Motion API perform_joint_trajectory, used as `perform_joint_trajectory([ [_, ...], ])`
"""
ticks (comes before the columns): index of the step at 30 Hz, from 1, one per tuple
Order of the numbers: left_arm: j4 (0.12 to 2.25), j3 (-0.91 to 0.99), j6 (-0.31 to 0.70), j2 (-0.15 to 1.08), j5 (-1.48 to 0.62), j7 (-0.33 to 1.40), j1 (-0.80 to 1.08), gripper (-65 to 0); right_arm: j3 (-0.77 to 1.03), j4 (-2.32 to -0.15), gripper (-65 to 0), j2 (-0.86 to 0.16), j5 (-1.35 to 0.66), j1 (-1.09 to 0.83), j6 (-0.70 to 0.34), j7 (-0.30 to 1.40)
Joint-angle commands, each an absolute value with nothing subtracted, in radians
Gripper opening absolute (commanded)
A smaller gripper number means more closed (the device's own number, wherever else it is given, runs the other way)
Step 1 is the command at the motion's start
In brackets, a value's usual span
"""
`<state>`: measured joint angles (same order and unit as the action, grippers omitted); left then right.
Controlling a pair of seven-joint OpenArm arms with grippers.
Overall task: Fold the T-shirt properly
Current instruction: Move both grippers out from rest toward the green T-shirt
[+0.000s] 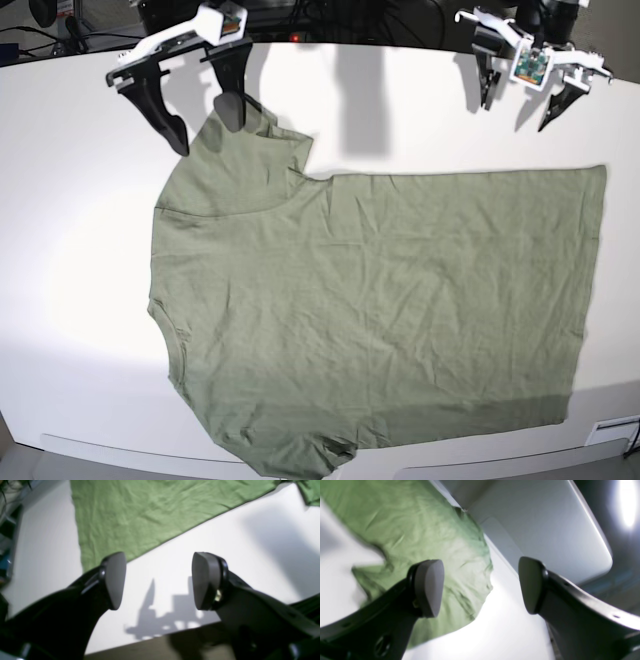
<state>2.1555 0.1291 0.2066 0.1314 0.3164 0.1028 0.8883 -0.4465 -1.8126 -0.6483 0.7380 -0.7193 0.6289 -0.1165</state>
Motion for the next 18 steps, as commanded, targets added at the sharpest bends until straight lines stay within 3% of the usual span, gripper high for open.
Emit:
perform_joint_trajectory([
  [1,2.174,0.130,0.198,0.131,0.324,0.073,0.896,-24.7,-0.440,-1.802,-18.3,-0.681,0.781,-0.709,0.649,-0.063],
  [6,2.174,0.130,0.198,0.137,0.397,0.051,0.892,-24.7,-0.447,-1.751,-18.3,-0.823,0.879,-0.674,0.421,0.149],
  [12,2.174,0.130,0.198,0.137,0.469,0.052,0.892,-24.7,-0.447,-1.759,-18.3,-0.924,0.783,-0.680,0.398,0.234],
  [18,2.175,0.123,0.198,0.213,0.452,0.258,0.858,-24.7,-0.447,-1.856,-18.3,-0.928,0.617,-0.686,0.036,0.371],
])
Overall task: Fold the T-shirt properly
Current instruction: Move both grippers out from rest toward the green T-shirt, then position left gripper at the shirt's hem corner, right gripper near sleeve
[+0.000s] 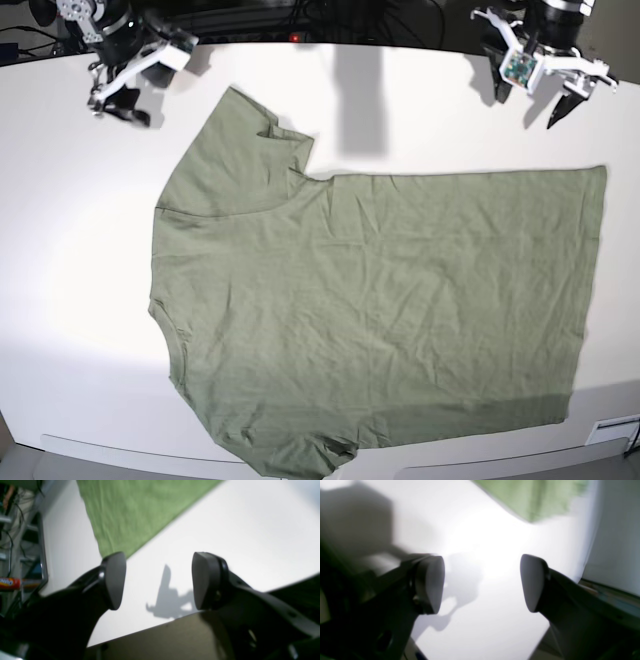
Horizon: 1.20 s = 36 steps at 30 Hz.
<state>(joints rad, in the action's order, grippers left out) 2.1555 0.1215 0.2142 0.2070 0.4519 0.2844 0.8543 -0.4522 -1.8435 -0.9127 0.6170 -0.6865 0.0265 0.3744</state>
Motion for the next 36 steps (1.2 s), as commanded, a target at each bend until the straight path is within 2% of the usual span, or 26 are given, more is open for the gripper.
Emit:
perform_joint_trajectory([
  [1,2.175,0.120,0.198,0.239,0.452,0.278,0.852,-24.7,-0.447,-1.883,-18.3,-0.928,0.591,-0.692,0.001,0.386],
  [7,2.175,0.107,0.198,0.392,0.454,0.284,0.847,-24.7,-0.447,-2.106,-18.3,-0.928,0.570,-0.743,-0.098,0.466],
  [14,2.173,0.107,0.198,0.569,0.453,0.284,0.841,-24.7,-0.447,-2.221,-18.3,-0.926,0.643,-0.833,-0.097,0.420],
  [17,2.170,0.107,0.198,0.653,0.452,0.280,0.841,-24.7,-0.447,-2.221,-18.3,-0.894,0.709,-0.861,-0.079,0.401],
  [20,2.135,0.107,0.198,0.719,0.452,0.236,0.823,-27.5,-0.447,-2.221,-18.3,-0.850,0.707,-0.862,-0.050,0.401],
  [22,2.084,0.107,0.198,0.743,0.452,0.205,0.792,-30.1,-0.447,-2.221,-18.3,-0.827,0.707,-0.862,-0.045,0.401],
  [28,1.860,0.107,0.199,0.749,0.436,0.150,0.659,-30.2,-0.447,-2.221,-18.3,-0.823,0.707,-0.862,-0.044,0.400],
  [33,1.685,0.107,0.271,0.748,0.437,0.064,0.592,-30.1,-0.447,-2.221,-18.3,-0.823,0.707,-0.862,-0.044,0.400],
  [36,1.614,0.107,0.278,0.748,0.439,0.012,0.574,-30.1,-0.447,-2.221,-18.3,-0.822,0.707,-0.862,-0.044,0.400],
])
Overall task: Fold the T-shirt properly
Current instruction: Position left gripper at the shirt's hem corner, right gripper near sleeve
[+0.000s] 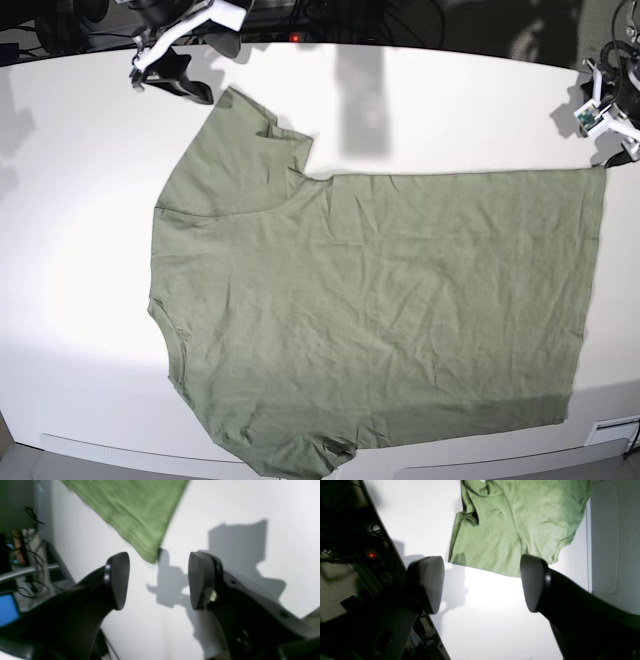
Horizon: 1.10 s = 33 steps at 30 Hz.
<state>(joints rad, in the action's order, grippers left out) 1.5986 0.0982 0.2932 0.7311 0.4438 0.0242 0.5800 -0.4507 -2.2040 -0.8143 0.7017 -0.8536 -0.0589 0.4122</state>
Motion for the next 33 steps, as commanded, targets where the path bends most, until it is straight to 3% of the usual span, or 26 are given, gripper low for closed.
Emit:
perform_joint_trajectory([
  [1,1.592,0.107,0.278,0.747,0.449,0.000,0.560,-30.1,-0.447,-2.221,-18.3,-0.822,0.707,-0.862,-0.044,0.399],
  [8,1.509,0.065,0.278,0.744,0.495,0.004,0.474,-30.1,-0.447,-2.221,-18.3,-0.823,0.707,-0.862,-0.041,0.392],
  [13,1.453,-0.112,0.273,0.743,0.620,0.009,0.408,-30.1,-0.447,-2.221,-18.3,-0.822,0.708,-0.862,0.025,0.393],
  [15,1.428,-0.188,0.227,0.743,0.680,0.030,0.373,-30.1,-0.447,-2.221,-18.3,-0.822,0.709,-0.862,0.039,0.393],
  [21,1.342,-0.309,0.209,0.764,0.673,0.110,0.282,-30.1,-0.447,-2.221,-18.3,-0.822,0.712,-0.862,0.039,0.454],
  [33,1.169,-0.336,0.208,0.820,0.673,0.096,0.285,-30.1,-0.447,-2.221,-18.3,-0.823,0.734,-0.862,0.043,0.453],
])
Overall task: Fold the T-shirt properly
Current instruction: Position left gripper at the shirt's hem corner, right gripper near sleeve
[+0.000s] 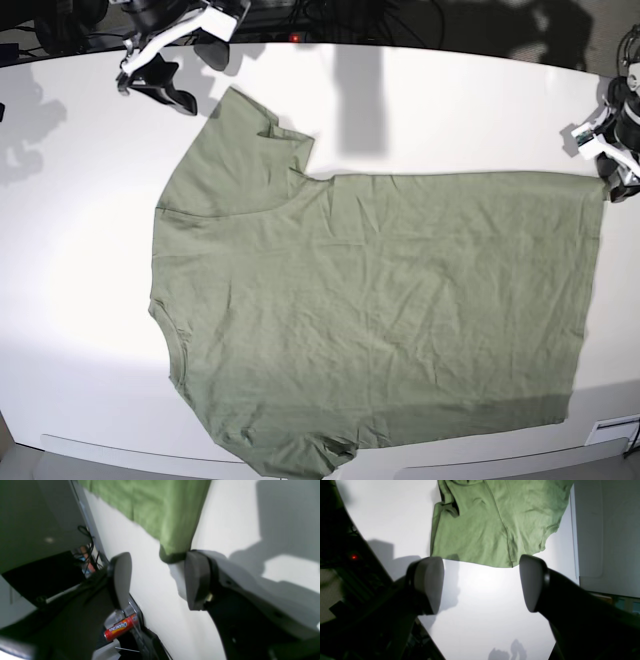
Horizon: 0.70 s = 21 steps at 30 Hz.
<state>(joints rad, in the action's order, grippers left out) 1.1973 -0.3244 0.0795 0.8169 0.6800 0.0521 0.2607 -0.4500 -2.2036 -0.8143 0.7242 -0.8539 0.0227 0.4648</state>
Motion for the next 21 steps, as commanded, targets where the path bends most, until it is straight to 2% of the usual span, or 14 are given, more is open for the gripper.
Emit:
perform_joint_trajectory([
  [1,1.169,-0.336,0.208,0.820,0.673,0.094,0.285,-30.1,-0.447,-2.221,-18.3,-0.822,0.734,-0.862,0.043,0.453],
  [6,1.184,-0.336,0.205,0.794,0.673,0.033,0.282,-30.1,-0.447,-2.221,-18.3,-0.822,0.734,-0.862,0.043,0.453],
  [14,1.203,-0.336,0.205,0.672,0.673,0.028,0.282,-30.1,-0.447,-2.221,-18.3,-0.822,0.734,-0.862,0.043,0.453],
  [21,1.207,-0.336,0.168,0.617,0.673,0.020,0.280,-30.1,-0.447,-2.221,-18.3,-0.823,0.734,-0.862,0.043,0.453],
])
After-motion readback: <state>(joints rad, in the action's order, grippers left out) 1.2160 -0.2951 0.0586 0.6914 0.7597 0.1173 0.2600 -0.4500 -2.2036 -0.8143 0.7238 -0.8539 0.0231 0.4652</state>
